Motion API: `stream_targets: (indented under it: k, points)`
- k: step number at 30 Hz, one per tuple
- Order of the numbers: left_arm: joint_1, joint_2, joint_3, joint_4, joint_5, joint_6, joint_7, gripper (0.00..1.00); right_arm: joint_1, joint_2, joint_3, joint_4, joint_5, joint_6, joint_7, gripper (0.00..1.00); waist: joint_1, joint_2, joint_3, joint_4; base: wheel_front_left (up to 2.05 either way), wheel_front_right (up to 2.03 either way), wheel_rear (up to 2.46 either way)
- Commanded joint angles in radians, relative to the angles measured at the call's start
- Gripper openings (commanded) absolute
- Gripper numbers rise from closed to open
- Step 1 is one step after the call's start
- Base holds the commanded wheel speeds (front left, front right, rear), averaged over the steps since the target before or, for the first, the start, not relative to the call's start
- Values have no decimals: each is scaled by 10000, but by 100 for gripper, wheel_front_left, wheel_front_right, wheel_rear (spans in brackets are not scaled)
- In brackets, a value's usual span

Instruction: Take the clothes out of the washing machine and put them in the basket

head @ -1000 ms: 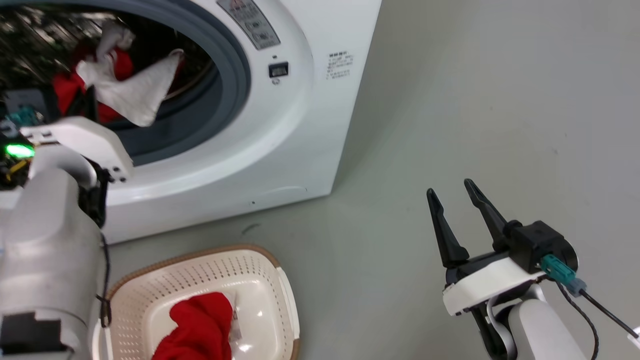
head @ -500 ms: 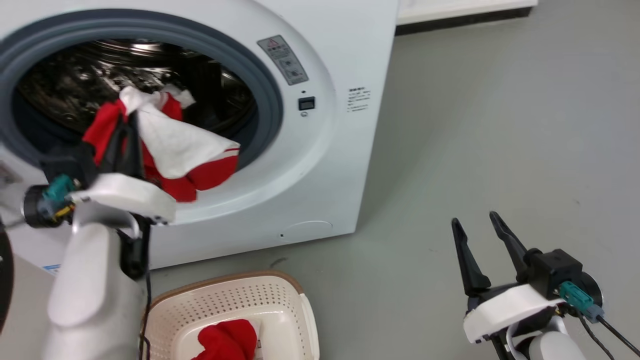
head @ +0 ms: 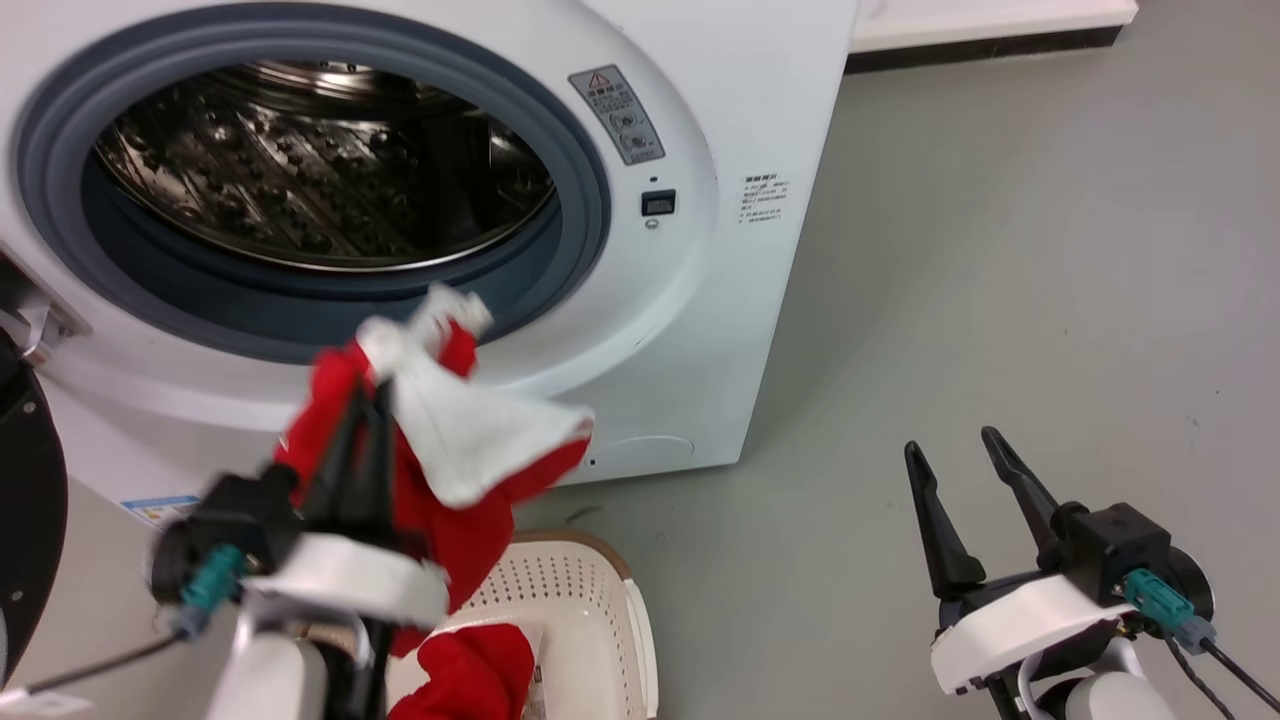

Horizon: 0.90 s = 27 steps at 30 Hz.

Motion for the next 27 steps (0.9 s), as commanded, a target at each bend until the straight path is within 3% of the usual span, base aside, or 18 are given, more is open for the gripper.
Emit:
stream_targets:
  k: [1,11,27]
  points:
    - [184,-19,-47,-8,-41,18,60,0,-51,7,-9,-37,65,-7,-30,100,2,0,118,32,0,0,0]
    - [1167,-419,-862,2203,-457,-182,229,0,-607,8,133,56,161,-7,-257,100,2,0,1110,171,0,0,0]
    - [-3007,-702,-2143,8816,-718,-430,-289,0,-1792,7,566,117,375,-7,-568,100,2,0,3731,45,0,0,0]
